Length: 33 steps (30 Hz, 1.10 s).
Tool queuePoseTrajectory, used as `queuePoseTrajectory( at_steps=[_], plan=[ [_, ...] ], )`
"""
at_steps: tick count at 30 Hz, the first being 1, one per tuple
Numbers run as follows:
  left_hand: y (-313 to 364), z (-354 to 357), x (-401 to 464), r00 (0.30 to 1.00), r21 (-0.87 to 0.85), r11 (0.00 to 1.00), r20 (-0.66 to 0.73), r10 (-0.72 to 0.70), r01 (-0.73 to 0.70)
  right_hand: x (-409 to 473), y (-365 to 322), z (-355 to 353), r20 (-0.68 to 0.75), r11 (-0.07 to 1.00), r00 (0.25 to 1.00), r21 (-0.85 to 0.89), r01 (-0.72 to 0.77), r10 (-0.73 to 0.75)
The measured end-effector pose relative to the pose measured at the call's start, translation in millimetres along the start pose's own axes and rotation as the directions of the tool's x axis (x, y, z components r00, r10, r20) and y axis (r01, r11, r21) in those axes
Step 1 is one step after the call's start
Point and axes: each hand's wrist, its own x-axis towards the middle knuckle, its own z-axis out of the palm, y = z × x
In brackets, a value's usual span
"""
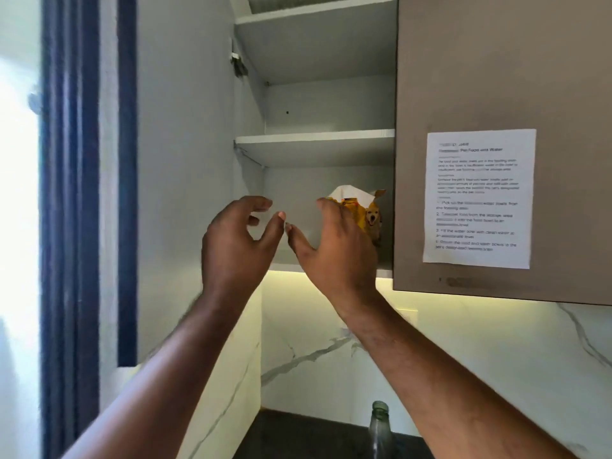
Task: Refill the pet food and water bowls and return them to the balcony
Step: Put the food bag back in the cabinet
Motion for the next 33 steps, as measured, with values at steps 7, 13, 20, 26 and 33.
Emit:
queuePoseTrajectory(
  at_steps=[7,13,20,26,33],
  plan=[
    [24.7,-100.8,-3.5,0.944,0.036,0.968,-0.214,0.250,-0.248,-7.5,-84.1,-14.6,-0.062,0.982,0.998,0.186,0.045,-0.034],
    [-22.8,-161.6,2.6,0.950,-0.012,0.993,-0.295,0.105,-0.113,-16.8,-145.3,-9.0,-0.059,0.963,0.997,0.263,0.055,-0.041],
    [-77.0,-141.9,-4.8,0.957,-0.415,0.876,0.250,-0.148,0.244,-35.0,-186.9,0.8,-0.039,0.967,0.999,0.252,0.044,-0.035],
    [-77.2,-108.9,-14.6,0.963,-0.534,0.830,0.271,-0.011,0.160,-46.3,-176.9,-1.2,-0.099,0.992,0.992,0.096,0.081,-0.071],
    [-99.0,-59.2,-19.3,0.878,-0.518,0.855,0.419,0.233,0.021,-46.4,-94.7,-13.4,-0.173,0.974,0.974,-0.194,0.114,-0.148]
  ],
)
